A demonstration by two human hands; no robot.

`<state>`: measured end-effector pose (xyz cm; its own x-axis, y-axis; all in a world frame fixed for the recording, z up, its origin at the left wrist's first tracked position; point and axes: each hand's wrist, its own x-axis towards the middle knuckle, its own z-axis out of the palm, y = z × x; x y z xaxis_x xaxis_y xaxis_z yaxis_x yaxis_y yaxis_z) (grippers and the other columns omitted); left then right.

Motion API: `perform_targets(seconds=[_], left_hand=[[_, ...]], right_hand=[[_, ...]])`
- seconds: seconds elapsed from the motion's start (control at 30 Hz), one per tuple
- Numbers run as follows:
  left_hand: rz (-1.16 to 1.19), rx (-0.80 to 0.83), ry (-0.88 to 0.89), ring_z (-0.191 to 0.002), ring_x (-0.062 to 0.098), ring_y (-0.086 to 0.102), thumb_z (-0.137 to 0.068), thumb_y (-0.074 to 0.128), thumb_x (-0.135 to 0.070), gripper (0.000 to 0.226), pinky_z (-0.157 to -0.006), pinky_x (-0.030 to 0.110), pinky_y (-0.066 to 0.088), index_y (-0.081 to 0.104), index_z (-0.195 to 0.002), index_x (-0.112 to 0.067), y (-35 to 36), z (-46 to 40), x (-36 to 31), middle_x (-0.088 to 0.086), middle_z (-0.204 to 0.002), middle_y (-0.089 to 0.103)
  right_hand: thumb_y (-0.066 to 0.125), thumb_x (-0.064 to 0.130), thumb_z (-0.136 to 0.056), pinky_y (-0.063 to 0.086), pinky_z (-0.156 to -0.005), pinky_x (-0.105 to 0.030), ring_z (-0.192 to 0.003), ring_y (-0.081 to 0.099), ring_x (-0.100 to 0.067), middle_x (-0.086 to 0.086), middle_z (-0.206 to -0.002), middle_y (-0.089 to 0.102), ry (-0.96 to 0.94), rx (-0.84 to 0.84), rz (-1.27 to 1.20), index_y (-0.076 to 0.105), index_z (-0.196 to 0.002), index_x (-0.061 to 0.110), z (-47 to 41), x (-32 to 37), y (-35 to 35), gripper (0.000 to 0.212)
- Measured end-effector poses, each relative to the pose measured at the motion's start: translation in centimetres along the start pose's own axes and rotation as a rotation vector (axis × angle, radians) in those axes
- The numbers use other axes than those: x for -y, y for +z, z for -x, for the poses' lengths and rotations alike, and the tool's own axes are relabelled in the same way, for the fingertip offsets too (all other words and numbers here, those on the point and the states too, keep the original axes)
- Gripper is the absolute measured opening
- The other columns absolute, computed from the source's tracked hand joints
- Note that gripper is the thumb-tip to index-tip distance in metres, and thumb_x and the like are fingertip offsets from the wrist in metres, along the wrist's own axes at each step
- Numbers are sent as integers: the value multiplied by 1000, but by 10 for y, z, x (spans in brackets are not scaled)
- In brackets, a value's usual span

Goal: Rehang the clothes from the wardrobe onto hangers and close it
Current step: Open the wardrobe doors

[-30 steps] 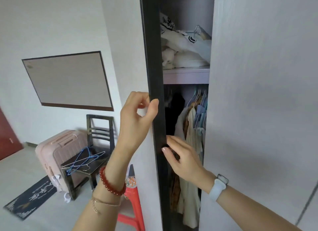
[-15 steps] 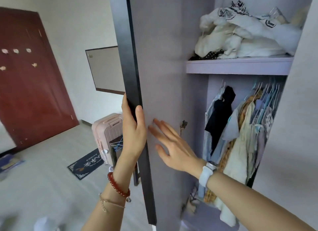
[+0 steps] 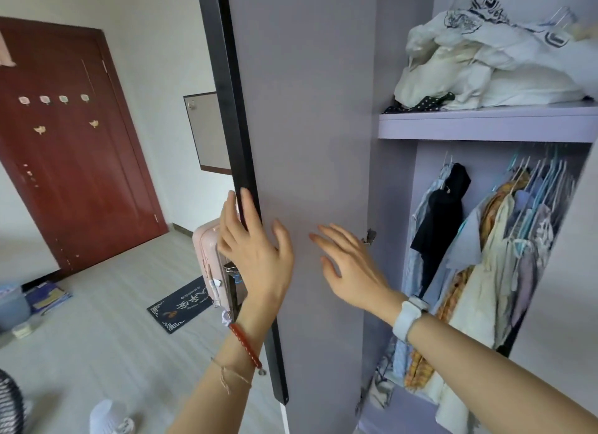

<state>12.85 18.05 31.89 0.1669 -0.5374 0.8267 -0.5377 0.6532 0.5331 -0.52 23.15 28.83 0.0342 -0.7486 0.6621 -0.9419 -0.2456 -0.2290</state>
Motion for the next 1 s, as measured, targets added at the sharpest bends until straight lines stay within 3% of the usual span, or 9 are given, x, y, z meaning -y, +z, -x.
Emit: perform_targets(seconds=[0.13,0.27,0.47,0.6,0.7,0.77,0.83,0.9,1.0], left_hand=[[34,144,300,-118,26,40,-81,45,-20,48,-96,34,25,45,-129,-15,19,40,-22,14,-133,46],[194,482,282,-109,29,50,-85,43,-21,44,-85,40,40,49,-128,-9,67,57,-54,12,-128,50],[383,729,363,-118,26,45,-90,52,-17,46,-95,36,37,42,-134,-10,166,76,-134,9,-131,47],[606,887,311,-129,22,35,-90,55,-23,59,-104,29,30,29,-142,-14,225,93,-209,7,-140,39],[734,1021,223,-137,22,23,-86,63,-23,77,-113,32,19,16,-146,-13,262,110,-266,7,-149,28],[847,1111,132,-139,19,22,-82,68,-23,87,-114,37,22,12,-147,-14,274,121,-293,4,-150,25],[977,1127,11,-134,14,30,-80,70,-17,82,-107,28,33,18,-144,-20,278,126,-306,-5,-143,34],[1073,1122,-88,-120,16,47,-82,67,-10,68,-88,18,46,31,-138,-27,277,125,-305,-8,-127,49],[1089,1200,-101,-108,22,56,-86,61,-6,61,-85,35,53,36,-137,-27,267,118,-295,1,-124,53]], right_hand=[[51,-2,-78,45,-95,-47,-111,56,-35,-17,-114,62,37,-132,59,63,-110,-2,32,-36,-34,34],[47,1,-81,46,-92,-49,-110,56,-35,-15,-113,62,186,-154,206,63,-110,-1,65,-86,-78,34],[38,11,-78,43,-92,-55,-108,56,-39,-18,-111,62,433,-244,530,64,-108,2,110,-159,-160,41],[48,10,-79,27,-102,-60,-125,42,-40,-19,-130,51,598,-189,694,57,-121,7,141,-202,-209,43],[48,13,-86,9,-112,-53,-141,9,-33,-13,-152,18,703,-123,724,34,-140,16,164,-233,-234,56],[42,18,-90,5,-113,-47,-142,-5,-29,-9,-155,0,751,-67,730,18,-146,21,176,-247,-241,61],[39,19,-91,7,-116,-45,-142,-7,-29,-10,-155,-6,777,-27,698,11,-147,21,184,-252,-242,62],[37,20,-93,9,-116,-43,-143,-4,-27,-10,-155,-6,807,6,650,7,-147,21,190,-252,-240,62],[37,19,-93,10,-116,-39,-143,0,-26,-12,-155,-5,812,-31,557,8,-147,19,197,-241,-231,61]])
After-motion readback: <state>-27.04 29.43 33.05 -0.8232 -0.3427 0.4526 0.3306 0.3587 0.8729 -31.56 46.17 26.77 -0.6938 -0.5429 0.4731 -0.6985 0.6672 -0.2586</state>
